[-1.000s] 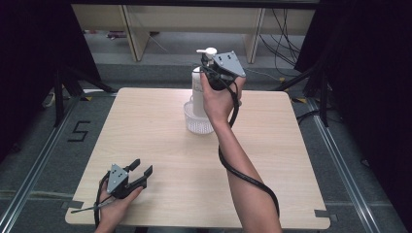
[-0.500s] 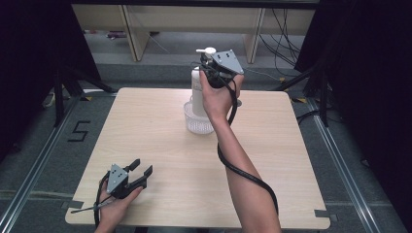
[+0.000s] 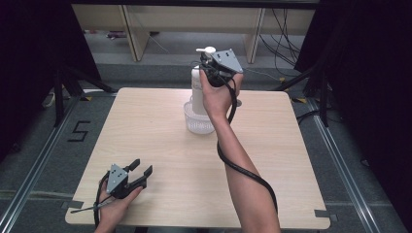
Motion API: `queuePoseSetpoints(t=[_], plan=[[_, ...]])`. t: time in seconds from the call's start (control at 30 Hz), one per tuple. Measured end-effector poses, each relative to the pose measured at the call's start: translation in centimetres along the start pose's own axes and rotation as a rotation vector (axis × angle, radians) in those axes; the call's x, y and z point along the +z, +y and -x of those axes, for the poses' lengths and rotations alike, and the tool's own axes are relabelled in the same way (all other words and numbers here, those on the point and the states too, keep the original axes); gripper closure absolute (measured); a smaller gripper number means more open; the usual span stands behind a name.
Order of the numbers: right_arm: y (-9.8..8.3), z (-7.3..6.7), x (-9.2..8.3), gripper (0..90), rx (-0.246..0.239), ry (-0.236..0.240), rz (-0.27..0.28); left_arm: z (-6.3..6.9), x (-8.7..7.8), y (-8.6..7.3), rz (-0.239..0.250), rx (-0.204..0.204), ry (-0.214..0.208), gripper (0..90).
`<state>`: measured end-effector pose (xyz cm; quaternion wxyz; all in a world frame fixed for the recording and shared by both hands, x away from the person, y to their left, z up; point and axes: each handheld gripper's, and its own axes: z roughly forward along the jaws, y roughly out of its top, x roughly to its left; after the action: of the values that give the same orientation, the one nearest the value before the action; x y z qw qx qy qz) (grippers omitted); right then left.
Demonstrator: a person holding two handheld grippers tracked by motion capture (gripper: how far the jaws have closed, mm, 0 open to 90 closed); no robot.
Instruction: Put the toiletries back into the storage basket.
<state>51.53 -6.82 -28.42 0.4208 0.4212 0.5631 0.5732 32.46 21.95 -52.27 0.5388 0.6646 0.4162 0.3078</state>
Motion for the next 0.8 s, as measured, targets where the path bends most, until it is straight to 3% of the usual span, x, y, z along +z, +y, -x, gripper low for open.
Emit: queuePoseSetpoints(t=[0.07, 0.2, 0.33, 0.5, 0.8], plan=[[-0.04, 0.13, 0.11, 60.2, -0.020, -0.004, 0.007, -0.01, -0.01, 0.00, 0.000, 0.002, 0.000, 43.0], [-0.20, 0.01, 0.23, 60.2, 0.002, 0.000, 0.000, -0.01, -0.01, 0.00, 0.000, 0.001, 0.000, 43.0], [-0.29, 0.03, 0.39, 60.2, -0.015, 0.004, 0.000, -0.02, -0.01, 0.00, 0.000, 0.002, -0.001, 43.0], [-0.43, -0.17, 0.60, 60.2, 0.004, 0.008, -0.002, -0.01, -0.02, 0.00, -0.001, 0.001, 0.000, 43.0], [-0.78, -0.21, 1.00, 60.2, -0.002, 0.012, -0.011, -0.06, 0.09, -0.04, 0.011, 0.003, -0.008, 43.0]])
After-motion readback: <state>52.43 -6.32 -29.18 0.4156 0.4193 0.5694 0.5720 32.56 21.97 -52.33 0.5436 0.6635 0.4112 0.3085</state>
